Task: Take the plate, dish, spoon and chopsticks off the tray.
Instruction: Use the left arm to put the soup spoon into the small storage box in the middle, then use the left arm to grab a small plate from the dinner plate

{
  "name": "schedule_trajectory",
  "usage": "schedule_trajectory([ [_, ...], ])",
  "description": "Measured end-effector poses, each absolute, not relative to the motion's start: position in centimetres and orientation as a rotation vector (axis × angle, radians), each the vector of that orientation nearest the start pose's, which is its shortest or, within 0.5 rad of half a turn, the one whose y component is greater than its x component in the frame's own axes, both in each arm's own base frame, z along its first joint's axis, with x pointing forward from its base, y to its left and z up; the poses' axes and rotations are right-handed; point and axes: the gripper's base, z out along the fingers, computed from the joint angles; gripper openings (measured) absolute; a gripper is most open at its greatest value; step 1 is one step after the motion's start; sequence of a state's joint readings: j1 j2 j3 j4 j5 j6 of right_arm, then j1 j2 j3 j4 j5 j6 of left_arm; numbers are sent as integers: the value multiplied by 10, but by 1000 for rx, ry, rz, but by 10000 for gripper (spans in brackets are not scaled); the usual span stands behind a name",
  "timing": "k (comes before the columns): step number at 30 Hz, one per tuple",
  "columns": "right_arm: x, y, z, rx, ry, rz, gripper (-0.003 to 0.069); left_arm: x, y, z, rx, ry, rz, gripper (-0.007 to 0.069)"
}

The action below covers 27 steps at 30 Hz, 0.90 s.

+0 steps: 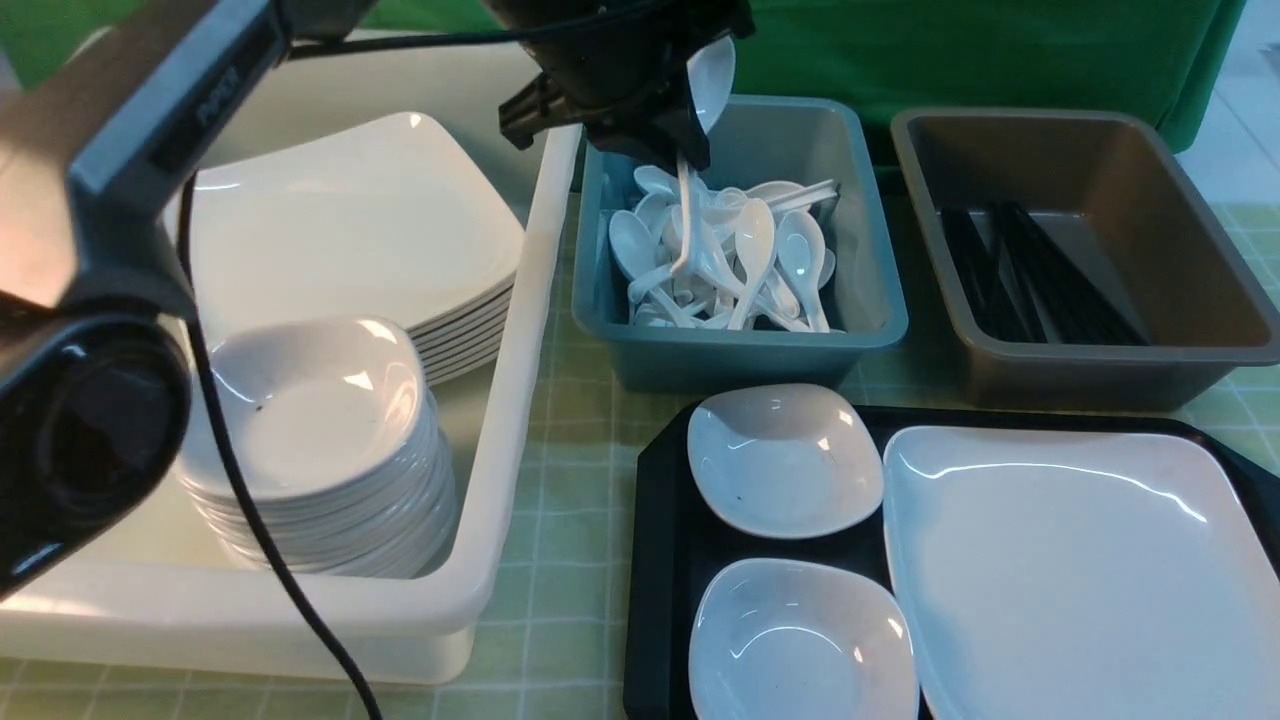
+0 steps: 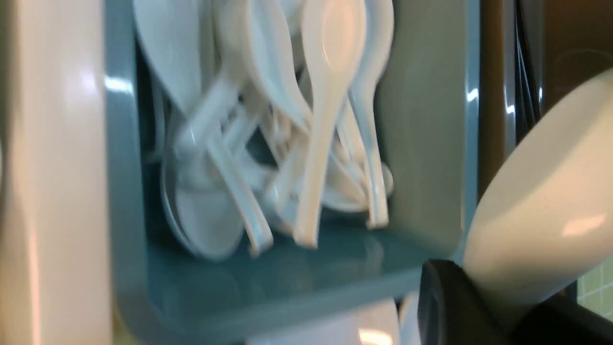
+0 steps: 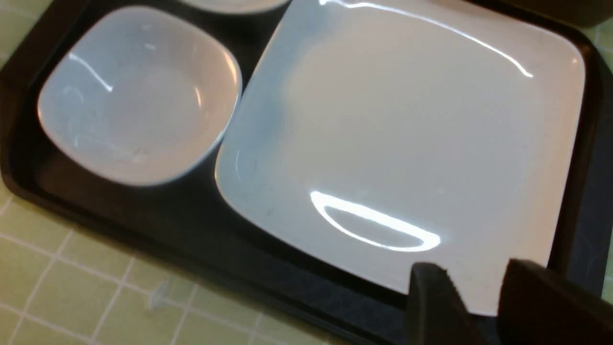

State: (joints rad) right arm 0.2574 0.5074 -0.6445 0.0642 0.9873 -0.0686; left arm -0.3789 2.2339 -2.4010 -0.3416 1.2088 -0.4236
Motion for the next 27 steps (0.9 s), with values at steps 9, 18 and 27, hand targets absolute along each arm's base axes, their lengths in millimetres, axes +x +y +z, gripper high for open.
schedule_trajectory([
  [9, 74, 24, 309, -316, 2310, 195, 218, 490, -206, 278, -92, 2580, -814, 91],
  [18, 74, 24, 309, -308, 2311, 199, 235, 490, -200, 284, -50, 2596, -786, 412],
  [27, 74, 24, 309, -308, 2310, 199, 239, 472, -195, 338, 74, 2484, -1102, 239],
])
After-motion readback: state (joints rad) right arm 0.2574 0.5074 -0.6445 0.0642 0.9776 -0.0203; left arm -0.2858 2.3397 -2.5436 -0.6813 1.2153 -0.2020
